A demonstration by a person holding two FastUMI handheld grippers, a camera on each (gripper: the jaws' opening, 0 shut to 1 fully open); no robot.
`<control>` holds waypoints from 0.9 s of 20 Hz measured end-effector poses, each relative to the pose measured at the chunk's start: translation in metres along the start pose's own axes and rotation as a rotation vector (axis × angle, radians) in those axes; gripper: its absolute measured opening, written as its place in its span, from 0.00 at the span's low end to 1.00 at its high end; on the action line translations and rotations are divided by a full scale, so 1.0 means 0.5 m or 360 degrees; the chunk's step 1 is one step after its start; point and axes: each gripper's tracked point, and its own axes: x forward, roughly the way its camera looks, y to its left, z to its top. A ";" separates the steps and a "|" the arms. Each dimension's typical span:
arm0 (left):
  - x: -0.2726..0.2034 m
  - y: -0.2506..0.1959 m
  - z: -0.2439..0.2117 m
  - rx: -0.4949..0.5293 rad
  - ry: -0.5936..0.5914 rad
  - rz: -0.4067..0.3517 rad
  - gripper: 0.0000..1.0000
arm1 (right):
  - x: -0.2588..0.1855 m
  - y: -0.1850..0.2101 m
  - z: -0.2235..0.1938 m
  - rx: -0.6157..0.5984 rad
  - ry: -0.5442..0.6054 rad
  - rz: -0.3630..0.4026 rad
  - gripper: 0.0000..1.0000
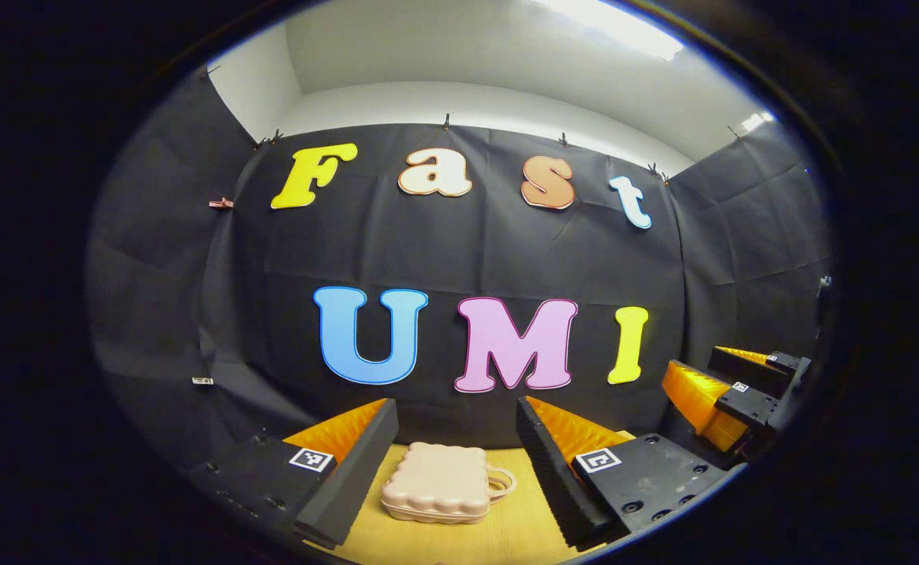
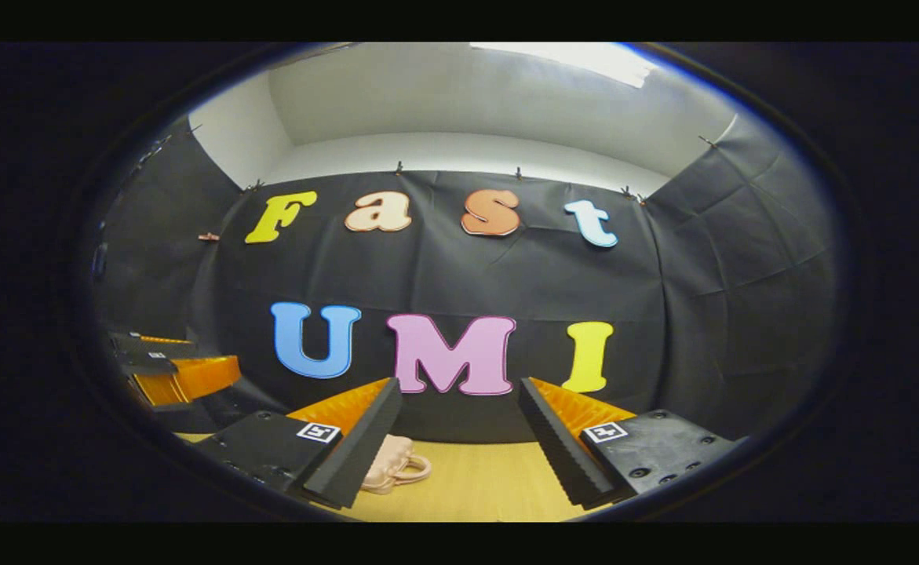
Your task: First open the suitcase, pack the skin care products into it, and then close the suitcase.
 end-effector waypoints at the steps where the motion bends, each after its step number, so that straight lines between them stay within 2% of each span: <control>1: -0.003 -0.001 -0.007 0.0007 0.0016 -0.0010 0.96 | -0.004 0.010 0.005 -0.0017 -0.0015 0.0008 0.96; 2: -0.004 -0.003 -0.010 0.0006 0.0024 -0.0026 0.96 | -0.008 0.012 0.006 -0.0036 -0.0029 0.0009 0.99; 7: 0.001 -0.020 -0.010 -0.0036 0.0026 -0.0065 0.96 | -0.022 0.013 0.006 -0.0080 -0.0037 -0.0019 0.96; 11: -0.001 -0.030 -0.006 0.0034 0.0009 -0.0092 0.96 | -0.028 0.009 0.003 -0.0094 -0.0037 -0.0038 0.98; 18: -0.007 -0.040 -0.007 0.0037 0.0019 -0.0105 0.96 | -0.030 0.008 -0.003 -0.0123 -0.0019 -0.0041 0.96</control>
